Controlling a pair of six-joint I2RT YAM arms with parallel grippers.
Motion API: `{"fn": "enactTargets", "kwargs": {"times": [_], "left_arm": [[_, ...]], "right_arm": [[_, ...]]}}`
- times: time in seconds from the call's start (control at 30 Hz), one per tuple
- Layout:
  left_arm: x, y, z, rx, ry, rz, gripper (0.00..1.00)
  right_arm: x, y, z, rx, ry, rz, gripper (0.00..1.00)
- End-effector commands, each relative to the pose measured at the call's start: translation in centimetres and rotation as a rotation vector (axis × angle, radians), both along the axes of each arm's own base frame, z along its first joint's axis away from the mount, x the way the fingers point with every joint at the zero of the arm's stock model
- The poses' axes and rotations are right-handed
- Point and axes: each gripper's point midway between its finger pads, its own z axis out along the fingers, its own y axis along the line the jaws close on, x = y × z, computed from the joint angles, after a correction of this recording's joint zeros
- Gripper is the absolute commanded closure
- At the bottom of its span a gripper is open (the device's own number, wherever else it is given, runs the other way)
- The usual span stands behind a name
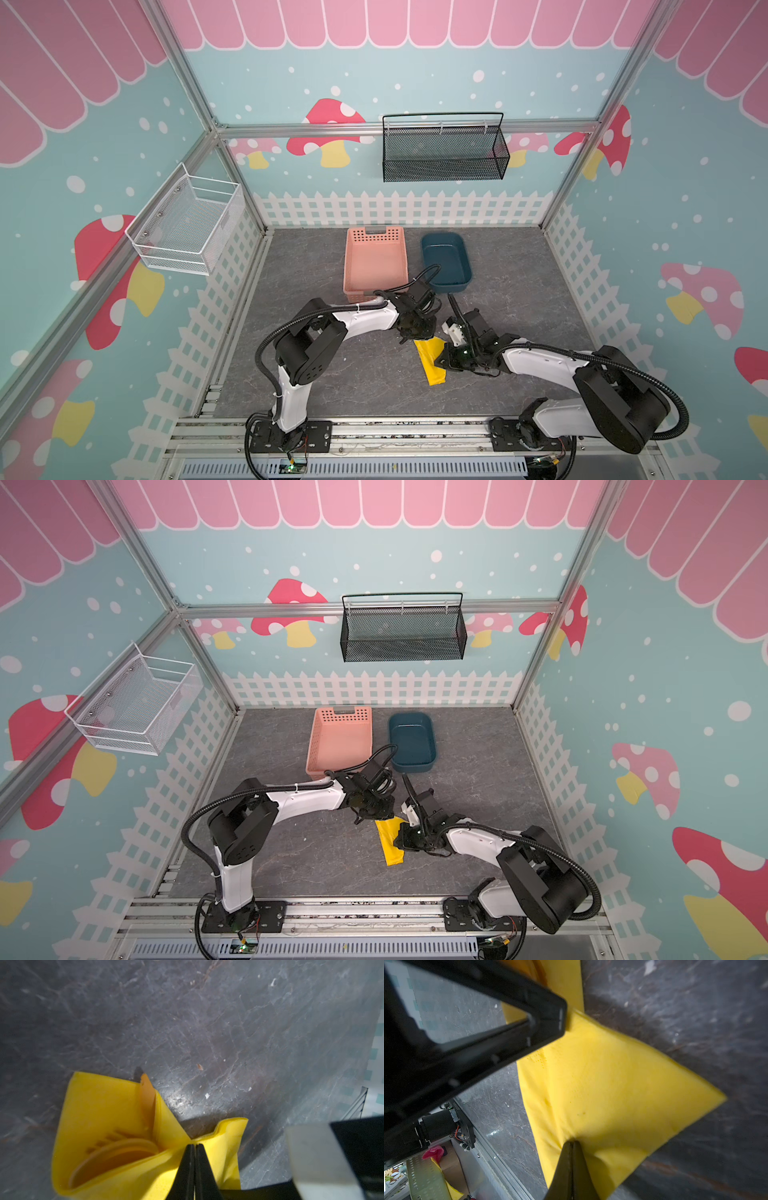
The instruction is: Place the utensils on the paper napkin and roll it up
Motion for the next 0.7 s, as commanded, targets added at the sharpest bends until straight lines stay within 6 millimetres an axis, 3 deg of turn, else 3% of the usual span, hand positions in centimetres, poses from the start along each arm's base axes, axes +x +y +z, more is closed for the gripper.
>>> {"fn": "enactTargets", "kwargs": {"times": [0.0, 0.23, 0.5, 0.67], "left_arm": [[0.0, 0.8, -1.4, 0.064, 0.010, -0.013, 0.93], [-0.4, 2.0, -3.5, 0.133, 0.021, -0.018, 0.94], [-0.8, 2.4, -3.8, 0.144, 0.019, -0.026, 0.94], [-0.9, 2.4, -3.9, 0.141, 0.019, -0.026, 0.94]], "right_arm": [[-1.4, -2.0, -2.3, -0.105, 0.064, -0.016, 1.00], [-1.2, -1.6, -1.7, -0.084, 0.061, -0.021, 0.98], [0.3, -0.4, 2.6, 0.021, -0.004, -0.060, 0.82], [0.0, -1.6, 3.7, 0.033, -0.018, -0.116, 0.73]]}}
